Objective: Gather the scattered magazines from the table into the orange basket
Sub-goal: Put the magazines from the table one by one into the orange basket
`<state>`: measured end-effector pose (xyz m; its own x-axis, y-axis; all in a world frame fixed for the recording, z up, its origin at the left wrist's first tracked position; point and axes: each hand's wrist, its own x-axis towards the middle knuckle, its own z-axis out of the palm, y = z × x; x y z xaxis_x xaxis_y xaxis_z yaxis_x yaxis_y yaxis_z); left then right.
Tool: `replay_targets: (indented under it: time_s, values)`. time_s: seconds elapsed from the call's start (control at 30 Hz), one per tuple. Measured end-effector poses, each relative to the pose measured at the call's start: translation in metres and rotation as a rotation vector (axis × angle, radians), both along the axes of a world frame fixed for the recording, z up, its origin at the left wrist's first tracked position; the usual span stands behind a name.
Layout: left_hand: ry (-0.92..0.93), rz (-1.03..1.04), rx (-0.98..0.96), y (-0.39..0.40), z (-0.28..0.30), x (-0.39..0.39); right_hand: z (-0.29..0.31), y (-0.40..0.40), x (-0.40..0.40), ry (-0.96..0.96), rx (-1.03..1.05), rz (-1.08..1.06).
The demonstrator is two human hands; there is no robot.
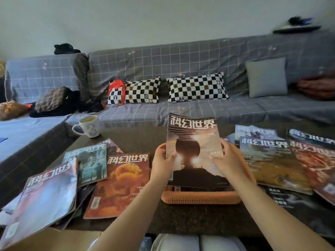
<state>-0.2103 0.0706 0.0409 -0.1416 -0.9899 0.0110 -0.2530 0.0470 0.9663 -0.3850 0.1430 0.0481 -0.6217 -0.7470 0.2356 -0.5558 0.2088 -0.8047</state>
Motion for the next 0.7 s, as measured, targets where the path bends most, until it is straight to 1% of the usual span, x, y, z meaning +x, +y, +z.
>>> replay_targets:
  time_s: [0.07, 0.17, 0.27, 0.3, 0.37, 0.43, 0.5, 0.6, 0.7]
  values:
    - [-0.132, -0.004, -0.001, -0.004, -0.003, -0.010, -0.006, -0.007, -0.010, -0.016, 0.018, 0.029]
    - [-0.354, 0.000, 0.018, -0.008, -0.010, -0.016, -0.021, -0.013, -0.019, -0.066, 0.078, 0.013]
    - [-0.571, -0.029, 0.023, -0.008, -0.019, -0.013, -0.040, -0.016, -0.021, -0.186, 0.186, -0.038]
    - [-0.618, -0.025, 0.017, -0.007, -0.020, -0.013, -0.044, -0.017, -0.020, -0.189, 0.252, -0.073]
    - [-0.678, -0.015, -0.036, -0.005, -0.019, -0.012, -0.044, -0.016, -0.020, -0.078, 0.363, -0.125]
    - [-0.711, -0.005, -0.103, -0.002, -0.017, -0.013, -0.043, -0.017, -0.019, 0.022, 0.350, -0.160]
    - [-0.755, 0.004, -0.145, 0.001, -0.016, -0.013, -0.042, -0.016, -0.017, 0.058, 0.332, -0.169]
    - [-0.812, 0.023, -0.169, 0.003, -0.015, -0.013, -0.043, -0.015, -0.015, 0.112, 0.369, -0.152]
    - [-0.874, 0.007, -0.174, 0.002, -0.014, -0.013, -0.042, -0.015, -0.016, 0.102, 0.402, -0.127]
